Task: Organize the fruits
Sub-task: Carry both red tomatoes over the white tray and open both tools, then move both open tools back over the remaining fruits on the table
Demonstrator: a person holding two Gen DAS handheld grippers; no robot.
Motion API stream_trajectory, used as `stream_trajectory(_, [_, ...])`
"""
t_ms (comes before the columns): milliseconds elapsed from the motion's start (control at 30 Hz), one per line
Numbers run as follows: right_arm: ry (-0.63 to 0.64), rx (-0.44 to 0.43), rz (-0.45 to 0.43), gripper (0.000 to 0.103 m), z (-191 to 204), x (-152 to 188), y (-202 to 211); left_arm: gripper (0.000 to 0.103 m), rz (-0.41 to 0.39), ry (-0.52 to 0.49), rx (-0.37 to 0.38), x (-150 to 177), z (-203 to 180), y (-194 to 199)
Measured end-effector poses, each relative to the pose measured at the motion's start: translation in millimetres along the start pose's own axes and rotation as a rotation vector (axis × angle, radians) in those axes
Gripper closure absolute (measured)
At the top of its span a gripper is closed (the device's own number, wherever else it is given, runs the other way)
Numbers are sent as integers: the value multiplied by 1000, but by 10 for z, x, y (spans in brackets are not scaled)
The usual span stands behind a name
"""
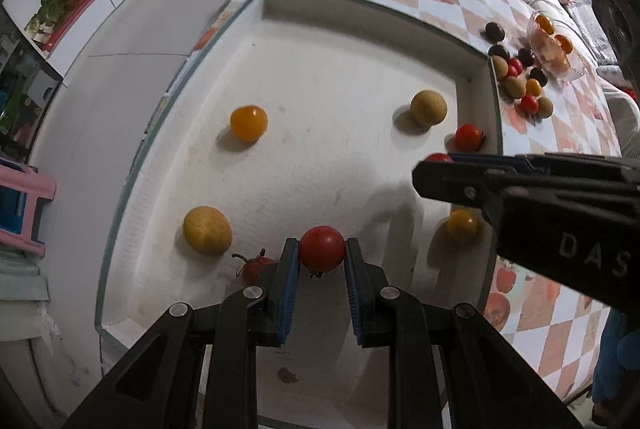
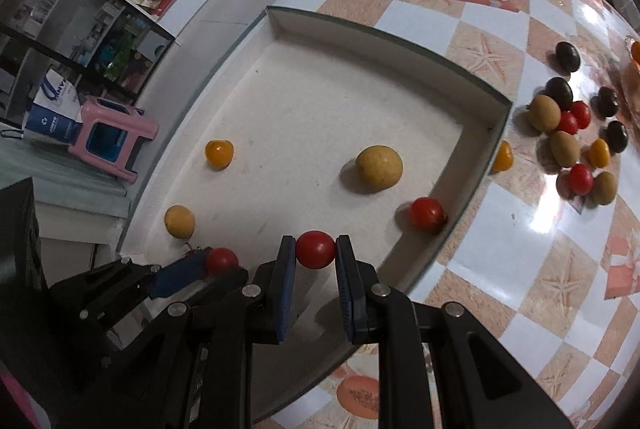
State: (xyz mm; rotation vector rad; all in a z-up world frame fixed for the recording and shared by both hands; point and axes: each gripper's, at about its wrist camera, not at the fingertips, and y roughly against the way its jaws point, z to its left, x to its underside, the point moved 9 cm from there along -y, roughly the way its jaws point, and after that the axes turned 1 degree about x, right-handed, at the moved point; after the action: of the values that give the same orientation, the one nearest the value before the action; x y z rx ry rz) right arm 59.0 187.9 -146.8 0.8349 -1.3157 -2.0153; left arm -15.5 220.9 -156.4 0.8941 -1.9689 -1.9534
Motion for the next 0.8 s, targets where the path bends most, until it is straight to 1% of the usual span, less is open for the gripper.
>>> stream_trajectory(233, [12,19,49,81,-14,15,-203,79,11,-34,-22,28,-34,-47])
stream_trajectory(267, [17,20,44,81,-10,11,-198,77,16,-37,-20,33,-38,-50])
stream_trajectory(300, [22,22,46,81,-8,12,-202,71,16,-37,-13,34,-42,-46])
stream_trajectory(333, [23,22,47,80,-11,15,-203,51,13,-35,0,33,-55,-35])
stream_trajectory(367, [22,19,47,79,-12,14,-201,28,0,-30,-9,27,-48,-10])
stream_trajectory(400, [20,14,47,72,-11,12,-201,22,-18,-30,-30,16,-37,23])
stream_trajectory(433, [17,12,44,54,-13,9,-195,21,-42,-33,-44,-3,-31,59])
stream_trajectory(500, [12,-6,29,36,-5,-4,-160,21,-42,-46,-36,-14,-54,75])
stream_trajectory(633, [-8,-36,1,23,7,-28,-39,21,-26,-53,-52,-17,-32,81])
stream_trajectory(700, [-21,-50,-26,22,-10,-51,82,21,-27,-50,-52,-29,-34,123])
stream_trajectory(800, [-42,-45,-67,22,-139,-62,275,21,-42,-58,-49,-90,-108,210])
